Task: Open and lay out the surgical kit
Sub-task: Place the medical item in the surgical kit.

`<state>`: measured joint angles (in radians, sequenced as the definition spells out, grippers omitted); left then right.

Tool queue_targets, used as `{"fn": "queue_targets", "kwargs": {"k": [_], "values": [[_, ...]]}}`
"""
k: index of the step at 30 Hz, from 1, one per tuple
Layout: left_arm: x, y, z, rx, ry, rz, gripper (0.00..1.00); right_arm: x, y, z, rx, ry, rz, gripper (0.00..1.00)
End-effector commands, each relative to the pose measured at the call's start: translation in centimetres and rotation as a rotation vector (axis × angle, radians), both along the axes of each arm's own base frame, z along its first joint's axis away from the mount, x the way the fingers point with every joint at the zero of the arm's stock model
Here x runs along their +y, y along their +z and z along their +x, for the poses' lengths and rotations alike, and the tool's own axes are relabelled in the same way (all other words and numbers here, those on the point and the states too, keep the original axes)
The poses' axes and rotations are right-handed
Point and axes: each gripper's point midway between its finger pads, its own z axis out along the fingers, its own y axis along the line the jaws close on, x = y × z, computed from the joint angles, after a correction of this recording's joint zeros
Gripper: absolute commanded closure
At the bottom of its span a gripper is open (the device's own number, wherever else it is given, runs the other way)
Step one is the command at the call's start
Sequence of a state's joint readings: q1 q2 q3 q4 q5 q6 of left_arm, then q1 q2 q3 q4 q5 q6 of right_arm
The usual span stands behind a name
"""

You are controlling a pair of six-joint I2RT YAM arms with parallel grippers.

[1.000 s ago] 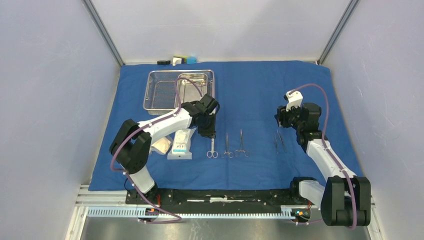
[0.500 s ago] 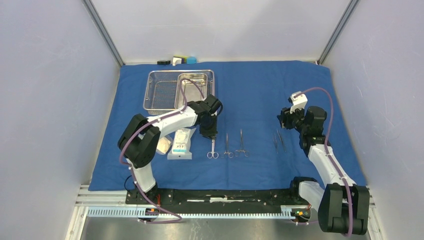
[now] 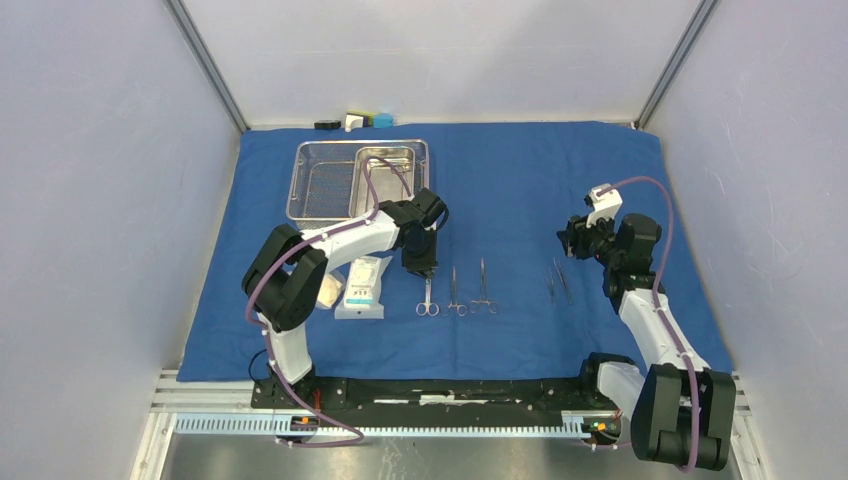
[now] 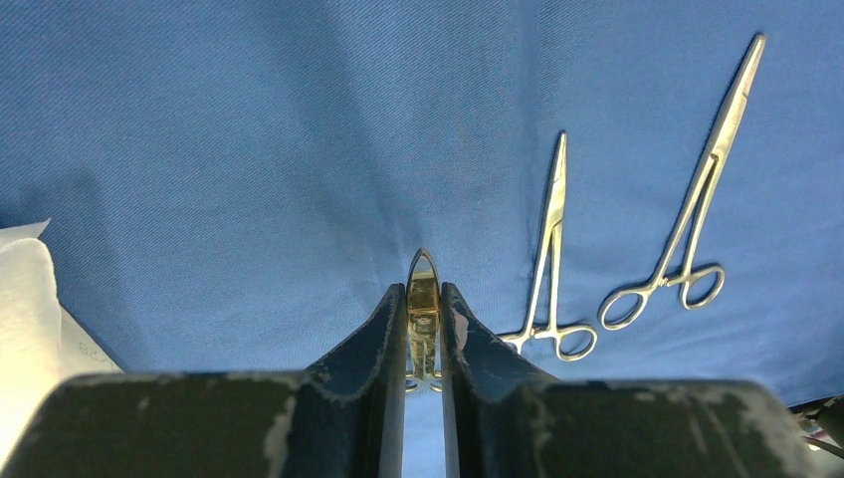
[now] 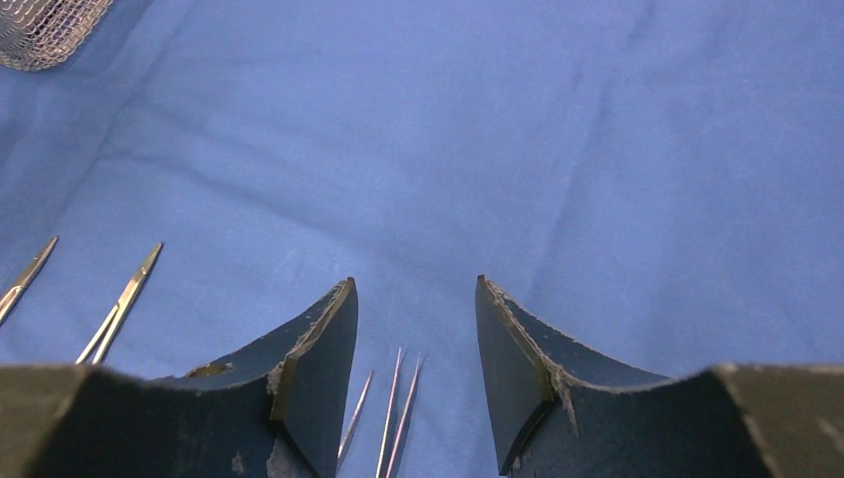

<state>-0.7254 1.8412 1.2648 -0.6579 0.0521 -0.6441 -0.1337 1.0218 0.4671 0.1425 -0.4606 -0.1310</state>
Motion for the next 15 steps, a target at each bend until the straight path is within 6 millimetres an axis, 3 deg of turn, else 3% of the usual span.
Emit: {"fn": "queue_targets", "kwargs": {"k": [1, 15], "values": [[-0.26, 0.13, 0.63, -0.015, 0.040, 0.009, 0.90, 0.22, 0.37, 0.19, -0.020, 0.015, 0.026, 0.46], [-0.21, -0.55, 0.70, -0.006, 0.040, 0.019, 0.87, -0.13, -0.01, -0.02, -0.002, 0.012, 0.049, 0.47]]}}
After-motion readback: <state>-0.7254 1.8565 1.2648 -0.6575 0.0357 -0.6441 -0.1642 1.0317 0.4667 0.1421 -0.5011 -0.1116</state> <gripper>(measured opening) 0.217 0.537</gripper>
